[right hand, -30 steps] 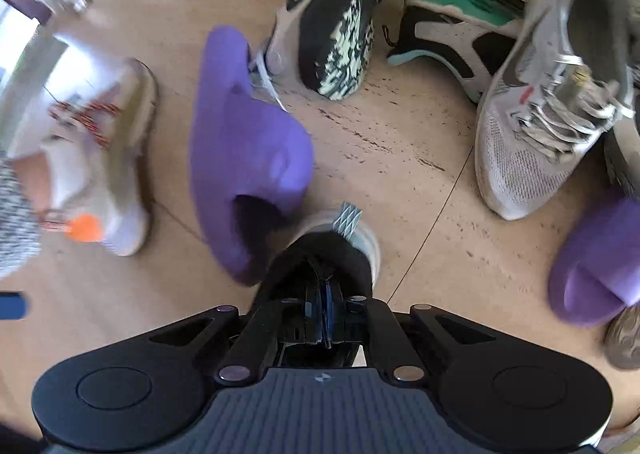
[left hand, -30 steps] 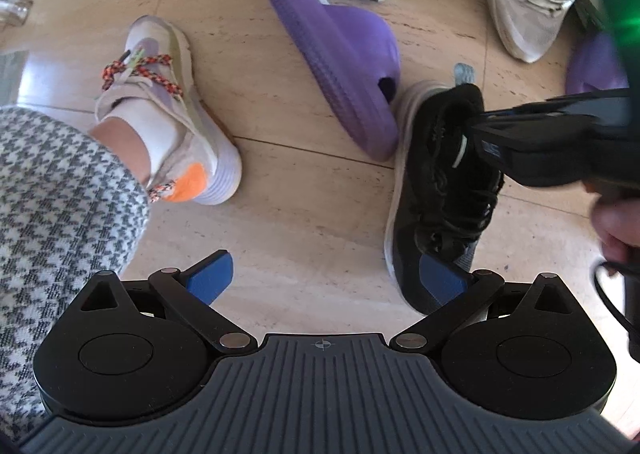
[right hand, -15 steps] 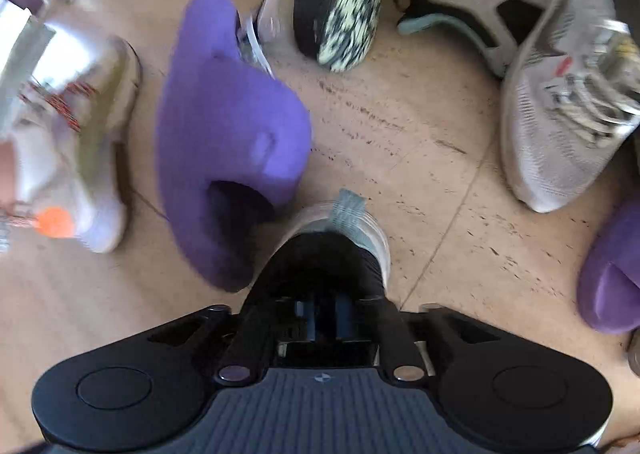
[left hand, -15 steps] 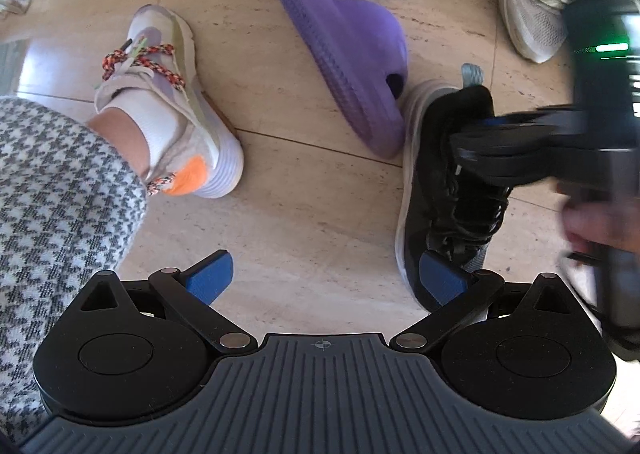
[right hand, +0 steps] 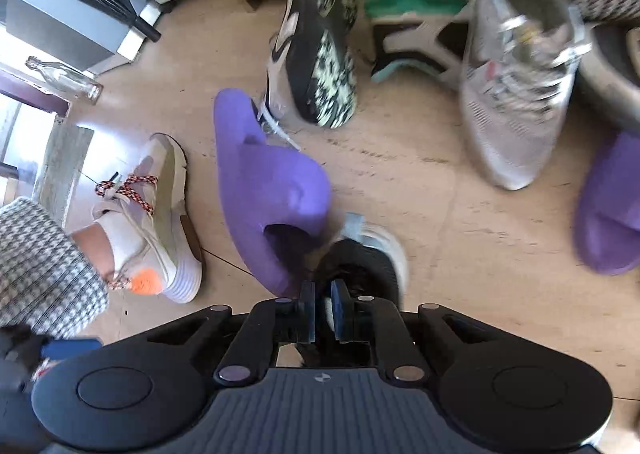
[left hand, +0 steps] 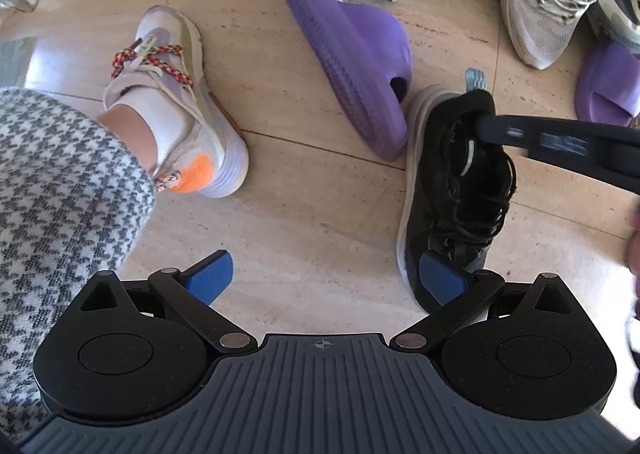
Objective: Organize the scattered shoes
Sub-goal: 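Carry the black sneaker in the right tool across the floor, then lower the black sneaker onto the floor and open the right tool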
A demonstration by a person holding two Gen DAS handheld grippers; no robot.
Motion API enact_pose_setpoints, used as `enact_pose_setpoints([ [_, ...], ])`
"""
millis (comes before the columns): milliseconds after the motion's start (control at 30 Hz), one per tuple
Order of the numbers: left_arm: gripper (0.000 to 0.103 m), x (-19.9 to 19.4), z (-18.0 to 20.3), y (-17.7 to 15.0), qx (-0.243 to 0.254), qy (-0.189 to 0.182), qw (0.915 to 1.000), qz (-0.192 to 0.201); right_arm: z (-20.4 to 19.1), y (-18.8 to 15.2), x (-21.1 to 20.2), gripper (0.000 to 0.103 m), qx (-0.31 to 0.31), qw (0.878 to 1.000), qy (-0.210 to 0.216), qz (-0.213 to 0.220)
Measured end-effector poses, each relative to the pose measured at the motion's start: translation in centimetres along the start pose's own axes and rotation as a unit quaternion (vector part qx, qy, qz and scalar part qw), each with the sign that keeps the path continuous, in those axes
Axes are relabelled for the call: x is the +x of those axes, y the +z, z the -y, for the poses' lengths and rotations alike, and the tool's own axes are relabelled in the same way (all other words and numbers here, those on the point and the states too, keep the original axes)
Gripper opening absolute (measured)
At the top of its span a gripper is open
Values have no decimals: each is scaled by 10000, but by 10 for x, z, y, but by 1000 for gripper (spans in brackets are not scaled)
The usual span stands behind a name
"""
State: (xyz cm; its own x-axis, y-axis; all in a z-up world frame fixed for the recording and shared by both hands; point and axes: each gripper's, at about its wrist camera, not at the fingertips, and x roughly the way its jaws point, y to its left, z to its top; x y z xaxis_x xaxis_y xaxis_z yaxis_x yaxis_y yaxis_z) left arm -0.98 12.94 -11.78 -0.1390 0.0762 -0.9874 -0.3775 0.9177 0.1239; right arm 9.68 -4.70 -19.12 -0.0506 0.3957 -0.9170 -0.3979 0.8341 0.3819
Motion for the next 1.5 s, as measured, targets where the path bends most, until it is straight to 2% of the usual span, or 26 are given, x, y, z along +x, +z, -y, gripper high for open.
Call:
enact_pose_setpoints([
  [67, 102, 2, -2, 1, -30, 42, 10000, -23, -1, 0, 18, 9, 3, 9998, -149, -117],
  [100, 102, 2, -1, 2, -34, 65, 10000, -15, -2, -1, 29, 0, -121, 9989, -437, -146],
  [133, 102, 1, -1, 3, -36, 85, 10000, -6, -1, -4, 40, 0, -272, 9968, -730, -177],
  [167, 102, 1, 0, 3, -23, 87, 10000, 7, -1, -5, 44, 0, -311, 9959, -823, -189],
  [233, 102, -1, 2, 3, 33, 83, 9999, 54, 1, -5, 35, 13, -154, 9982, -577, -109],
  [300, 102, -2, 5, 2, 103, 64, 9999, 69, 3, -7, 16, 37, -52, 9994, -333, 29],
  [400, 102, -1, 6, -1, 138, 32, 9999, 46, 9, -17, -21, 50, -107, 9994, -190, 278],
  [500, 102, 0, 7, -4, 158, 24, 9999, 40, 20, -31, -28, 56, -65, 9990, -419, 111],
  [600, 102, 0, 9, -6, 206, 58, 9998, 58, 29, -45, -12, 56, 269, 9988, -384, -99],
  [667, 102, 1, 9, -6, 217, 80, 9997, 48, 31, -50, 2, 54, 542, 9974, -478, -82],
  [700, 102, 2, 10, -6, 216, 97, 9997, 35, 31, -51, 11, 42, 678, 9958, -607, -80],
  [767, 102, 3, 10, -6, 216, 130, 9997, 10, 30, -54, 29, 25, 749, 9930, -887, -228],
  [833, 102, 3, 12, -5, 236, 128, 9996, 20, 20, -56, 35, 24, 631, 9924, -1043, -182],
  [900, 102, 1, 14, -5, 267, 114, 9996, 38, 13, -58, 31, 17, 593, 9915, -1161, -58],
  [1000, 102, 0, 16, -6, 334, 81, 9994, 61, 18, -66, 18, 15, 742, 9865, -1457, 96],
  [1133, 102, 0, 15, -7, 319, 50, 9995, 50, 17, -77, 8, 15, 308, 9809, -1922, 51],
  [1267, 102, -1, 16, -7, 355, 86, 9993, 89, 30, -86, 4, 15, 524, 9794, -1945, -135],
  [1367, 102, 0, 19, -9, 439, 87, 9990, 78, 35, -90, 5, 14, 713, 9777, -1974, -86],
  [1500, 102, 1, 22, -9, 515, 68, 9986, 47, 46, -91, 2, 15, 1286, 9729, -1921, 56],
])
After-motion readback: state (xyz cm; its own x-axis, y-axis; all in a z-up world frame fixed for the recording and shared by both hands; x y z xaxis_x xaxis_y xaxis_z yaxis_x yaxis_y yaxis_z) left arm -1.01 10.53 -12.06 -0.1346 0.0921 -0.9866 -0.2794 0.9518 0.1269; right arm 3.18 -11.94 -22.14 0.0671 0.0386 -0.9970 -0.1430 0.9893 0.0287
